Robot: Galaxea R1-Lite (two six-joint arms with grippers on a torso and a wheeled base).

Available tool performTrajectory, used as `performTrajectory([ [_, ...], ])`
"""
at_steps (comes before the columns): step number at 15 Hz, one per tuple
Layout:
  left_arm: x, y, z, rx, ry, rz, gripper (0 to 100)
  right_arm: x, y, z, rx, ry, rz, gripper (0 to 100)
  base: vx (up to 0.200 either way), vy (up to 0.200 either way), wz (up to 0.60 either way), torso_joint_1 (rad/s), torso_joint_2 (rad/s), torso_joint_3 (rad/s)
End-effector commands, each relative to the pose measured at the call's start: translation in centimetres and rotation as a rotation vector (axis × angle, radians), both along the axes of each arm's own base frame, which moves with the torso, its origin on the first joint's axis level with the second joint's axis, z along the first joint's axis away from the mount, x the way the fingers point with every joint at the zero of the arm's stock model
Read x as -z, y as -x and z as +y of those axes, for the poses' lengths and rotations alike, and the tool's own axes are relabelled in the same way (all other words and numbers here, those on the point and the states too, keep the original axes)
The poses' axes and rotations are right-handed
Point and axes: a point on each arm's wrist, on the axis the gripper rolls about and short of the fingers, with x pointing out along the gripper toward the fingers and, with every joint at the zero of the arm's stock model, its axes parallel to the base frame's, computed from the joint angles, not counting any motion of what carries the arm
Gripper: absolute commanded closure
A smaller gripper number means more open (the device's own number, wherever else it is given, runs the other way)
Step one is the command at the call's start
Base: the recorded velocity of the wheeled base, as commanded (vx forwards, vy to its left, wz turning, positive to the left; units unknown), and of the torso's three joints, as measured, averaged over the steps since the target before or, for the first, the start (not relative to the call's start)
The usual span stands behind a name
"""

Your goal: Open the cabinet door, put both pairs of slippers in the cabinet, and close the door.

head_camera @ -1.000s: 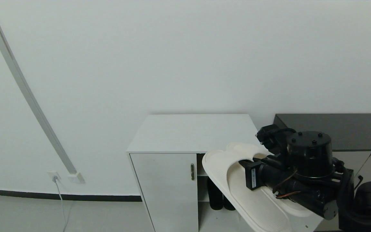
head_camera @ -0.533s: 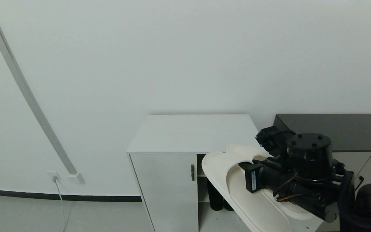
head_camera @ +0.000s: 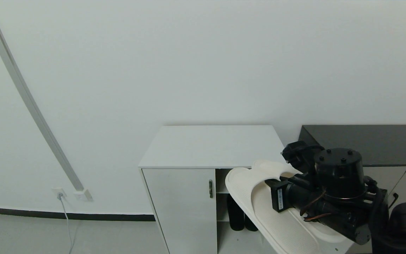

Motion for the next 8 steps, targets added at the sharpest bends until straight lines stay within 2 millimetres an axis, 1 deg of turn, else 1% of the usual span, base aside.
performTrajectory([
  [1, 0.00, -0.01, 0.00, 0.000, 0.000, 0.002, 100, 0.41, -0.03, -0.08, 0.000, 0.016, 0.008, 100, 0.000, 0.000, 0.00, 0.000, 0.00, 0.000],
  [8, 0.00, -0.01, 0.00, 0.000, 0.000, 0.002, 100, 0.63, 0.14, -0.11, -0.005, 0.023, 0.015, 100, 0.000, 0.000, 0.00, 0.000, 0.00, 0.000],
])
